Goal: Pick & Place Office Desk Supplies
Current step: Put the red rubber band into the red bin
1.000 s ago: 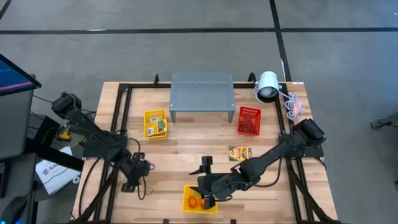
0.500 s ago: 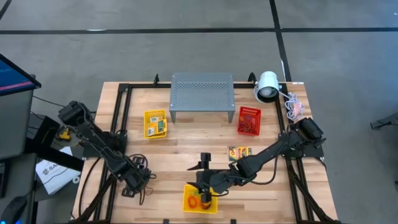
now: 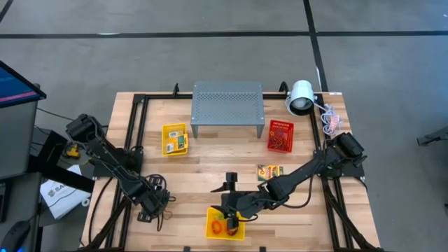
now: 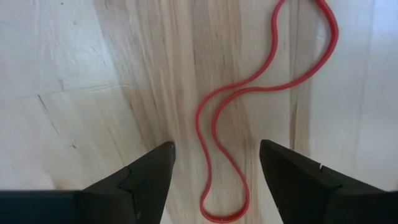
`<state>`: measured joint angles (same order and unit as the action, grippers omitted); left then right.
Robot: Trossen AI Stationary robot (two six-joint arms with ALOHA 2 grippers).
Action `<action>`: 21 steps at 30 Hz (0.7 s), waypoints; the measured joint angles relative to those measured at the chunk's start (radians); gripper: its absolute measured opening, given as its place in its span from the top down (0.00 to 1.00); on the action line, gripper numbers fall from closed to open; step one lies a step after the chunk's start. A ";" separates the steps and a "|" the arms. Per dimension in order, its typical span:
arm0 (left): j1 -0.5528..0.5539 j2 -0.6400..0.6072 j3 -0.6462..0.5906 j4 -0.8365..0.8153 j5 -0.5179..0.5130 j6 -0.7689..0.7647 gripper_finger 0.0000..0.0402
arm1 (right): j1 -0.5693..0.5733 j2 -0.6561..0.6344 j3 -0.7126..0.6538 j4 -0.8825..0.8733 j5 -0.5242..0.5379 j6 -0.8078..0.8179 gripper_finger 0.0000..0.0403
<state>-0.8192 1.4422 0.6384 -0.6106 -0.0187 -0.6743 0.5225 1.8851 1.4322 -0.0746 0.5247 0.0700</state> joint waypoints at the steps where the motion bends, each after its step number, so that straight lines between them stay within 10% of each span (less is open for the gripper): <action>1: 0.000 0.000 0.000 0.000 -0.003 0.000 0.42 | 0.001 0.000 0.000 0.000 0.000 0.000 0.44; 21: -0.004 0.006 -0.005 -0.002 -0.050 -0.018 0.90 | 0.007 0.001 0.000 -0.001 0.000 0.000 0.44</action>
<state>-0.8234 1.4487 0.6334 -0.6124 -0.0683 -0.6921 0.5297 1.8858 1.4322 -0.0753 0.5243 0.0700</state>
